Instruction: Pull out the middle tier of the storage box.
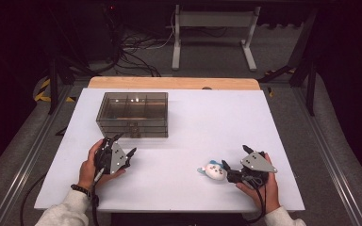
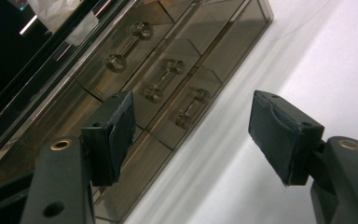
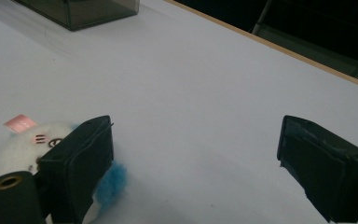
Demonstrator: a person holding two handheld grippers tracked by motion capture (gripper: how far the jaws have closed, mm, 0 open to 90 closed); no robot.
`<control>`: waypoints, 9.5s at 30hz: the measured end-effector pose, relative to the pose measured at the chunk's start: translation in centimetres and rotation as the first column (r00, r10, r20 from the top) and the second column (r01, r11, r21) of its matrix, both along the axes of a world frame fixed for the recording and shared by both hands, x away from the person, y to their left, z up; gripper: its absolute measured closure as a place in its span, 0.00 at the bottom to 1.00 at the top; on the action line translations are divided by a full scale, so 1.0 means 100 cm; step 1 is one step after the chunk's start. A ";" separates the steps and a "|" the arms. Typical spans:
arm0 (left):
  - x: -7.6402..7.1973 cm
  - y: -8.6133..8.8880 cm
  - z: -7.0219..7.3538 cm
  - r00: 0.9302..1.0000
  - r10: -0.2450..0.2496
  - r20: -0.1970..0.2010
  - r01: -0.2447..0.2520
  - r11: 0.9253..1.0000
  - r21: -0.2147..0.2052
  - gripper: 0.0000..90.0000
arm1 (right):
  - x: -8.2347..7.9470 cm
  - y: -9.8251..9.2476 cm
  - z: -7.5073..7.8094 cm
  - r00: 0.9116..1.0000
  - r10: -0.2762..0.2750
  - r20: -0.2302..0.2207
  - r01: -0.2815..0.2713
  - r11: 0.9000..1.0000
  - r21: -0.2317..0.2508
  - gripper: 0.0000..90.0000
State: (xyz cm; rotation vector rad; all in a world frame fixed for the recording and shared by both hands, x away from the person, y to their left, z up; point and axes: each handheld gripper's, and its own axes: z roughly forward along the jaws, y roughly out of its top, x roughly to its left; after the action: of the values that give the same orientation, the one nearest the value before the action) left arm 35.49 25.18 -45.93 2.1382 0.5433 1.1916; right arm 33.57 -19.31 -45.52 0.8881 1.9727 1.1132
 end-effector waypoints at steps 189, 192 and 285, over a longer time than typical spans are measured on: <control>0.040 0.029 0.041 0.934 0.157 -0.320 -0.235 0.946 -0.224 1.00 | 0.003 0.003 -0.006 0.999 0.003 -0.032 -0.005 0.999 -0.049 0.13; 0.040 0.030 0.040 0.930 0.154 -0.333 -0.238 0.944 -0.229 1.00 | 0.003 0.003 -0.006 1.000 0.001 -0.032 -0.003 0.999 -0.045 0.13; 0.029 0.051 0.027 0.915 0.248 -0.318 -0.298 0.947 -0.120 0.96 | 0.002 0.002 -0.005 0.999 0.003 -0.037 -0.005 0.999 -0.051 0.13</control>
State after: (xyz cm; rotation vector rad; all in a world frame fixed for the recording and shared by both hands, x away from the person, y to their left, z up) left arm 38.41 30.29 -43.20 2.1576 1.0706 0.9248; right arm 33.81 -19.11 -46.03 0.8837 2.0245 1.0511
